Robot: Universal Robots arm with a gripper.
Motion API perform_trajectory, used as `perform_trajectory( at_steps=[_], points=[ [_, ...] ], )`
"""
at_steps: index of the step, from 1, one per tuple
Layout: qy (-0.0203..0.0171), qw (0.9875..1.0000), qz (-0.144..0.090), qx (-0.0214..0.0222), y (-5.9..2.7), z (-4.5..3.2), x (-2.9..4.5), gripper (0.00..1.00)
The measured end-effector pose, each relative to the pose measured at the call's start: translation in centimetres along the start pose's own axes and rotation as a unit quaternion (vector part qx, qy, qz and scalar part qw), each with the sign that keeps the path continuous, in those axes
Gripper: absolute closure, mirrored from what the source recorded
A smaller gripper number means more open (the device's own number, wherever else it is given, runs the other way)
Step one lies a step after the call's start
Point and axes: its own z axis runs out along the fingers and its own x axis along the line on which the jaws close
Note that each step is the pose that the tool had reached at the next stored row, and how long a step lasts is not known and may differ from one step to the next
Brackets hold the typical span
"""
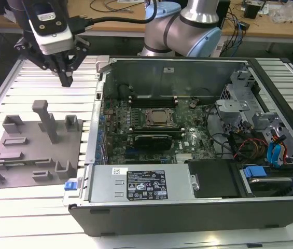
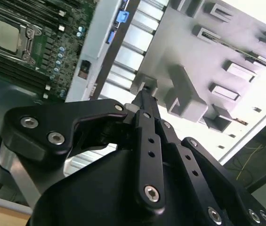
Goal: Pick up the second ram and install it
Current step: 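Reach for the second ram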
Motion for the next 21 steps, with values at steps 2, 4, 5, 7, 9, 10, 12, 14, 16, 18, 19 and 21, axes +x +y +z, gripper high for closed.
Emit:
perform_trajectory(
  at_steps=[2,4,5,7,9,10,12,14,16,18,19,21],
  points=[
    [0.0,1.0,0.0,0.0,-0.04,0.02,0.49,0.92],
    [0.0,1.0,0.0,0.0,-0.08,0.04,1.12,0.92],
    [0.0,1.0,0.0,0.0,-0.11,0.05,1.47,0.92],
    [0.0,1.0,0.0,0.0,-0.15,0.06,1.97,0.92],
    [0.0,1.0,0.0,0.0,-0.2,0.09,2.69,0.92],
    [0.0,1.0,0.0,0.0,-0.24,0.09,3.17,0.92],
    [0.0,1.0,0.0,0.0,-0.28,0.1,3.7,0.92],
    [0.0,1.0,0.0,0.0,-0.33,0.11,4.27,0.92],
    [0.0,1.0,0.0,0.0,-0.41,0.13,5.43,0.92],
    [0.0,1.0,0.0,0.0,-0.46,0.15,6.0,0.92],
    [0.0,1.0,0.0,0.0,-0.47,0.15,6.21,0.92],
    [0.0,1.0,0.0,0.0,-0.52,0.18,6.83,0.92]
  ],
)
